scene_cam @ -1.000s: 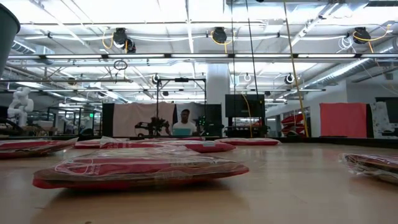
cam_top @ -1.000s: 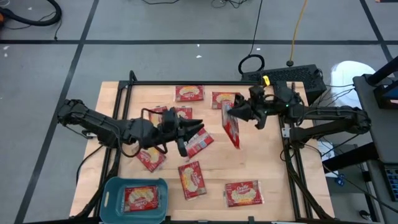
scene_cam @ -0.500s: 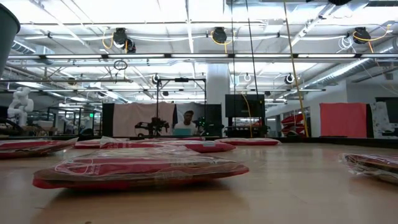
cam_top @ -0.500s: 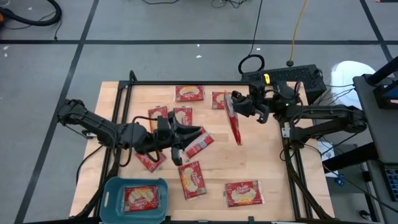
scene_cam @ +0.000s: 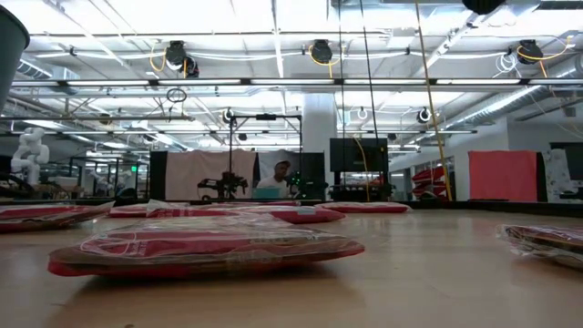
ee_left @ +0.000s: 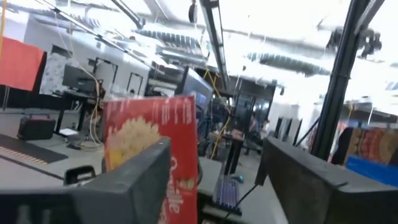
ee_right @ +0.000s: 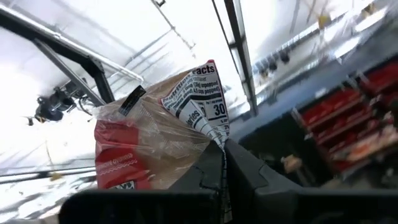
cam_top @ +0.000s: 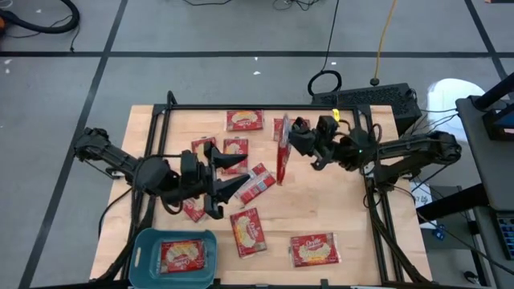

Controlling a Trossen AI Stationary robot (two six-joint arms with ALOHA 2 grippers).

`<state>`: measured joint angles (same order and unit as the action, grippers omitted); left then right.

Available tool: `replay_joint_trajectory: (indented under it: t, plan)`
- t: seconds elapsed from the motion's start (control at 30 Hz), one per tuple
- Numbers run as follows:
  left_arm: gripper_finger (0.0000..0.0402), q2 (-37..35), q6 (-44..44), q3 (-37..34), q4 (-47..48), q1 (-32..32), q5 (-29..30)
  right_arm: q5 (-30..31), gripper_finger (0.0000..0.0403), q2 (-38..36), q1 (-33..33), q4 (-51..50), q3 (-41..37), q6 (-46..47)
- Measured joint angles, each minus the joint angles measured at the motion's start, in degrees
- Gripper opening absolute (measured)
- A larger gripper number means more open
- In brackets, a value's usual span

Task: Sort popcorn bags into baskets
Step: Put the popcorn sachet into the bin

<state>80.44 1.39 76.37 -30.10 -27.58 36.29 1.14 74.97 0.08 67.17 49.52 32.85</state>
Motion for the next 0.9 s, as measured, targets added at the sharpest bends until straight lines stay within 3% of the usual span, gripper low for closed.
replay_joint_trajectory:
  t: [0.17, 0.27, 0.43, 0.63, 0.9]
  plan:
    - [0.0290, 0.0, 1.9, 9.0, 18.2, -0.3, 1.1, 3.4, 0.0000, 3.8, 1.2, 8.7, 0.0, -7.1]
    - [0.0288, 0.0, 3.0, 12.2, 24.0, 0.5, 3.5, 3.7, 0.0000, 4.6, 1.2, 11.9, 0.0, -11.8]
    - [0.0281, 0.2, 5.9, 12.9, 24.4, 2.5, 2.9, 3.0, 0.0000, 4.6, 0.3, 12.9, 0.0, -17.0]
    - [0.0300, 5.4, 6.4, 12.9, 17.6, 5.1, -0.5, 0.0, 0.0000, 4.6, -2.1, 15.3, 0.0, -17.2]
    - [0.0297, 12.4, 6.0, 16.6, 16.3, 6.7, 7.8, 0.6, 0.0000, 4.1, -3.9, 15.6, 0.0, -19.3]
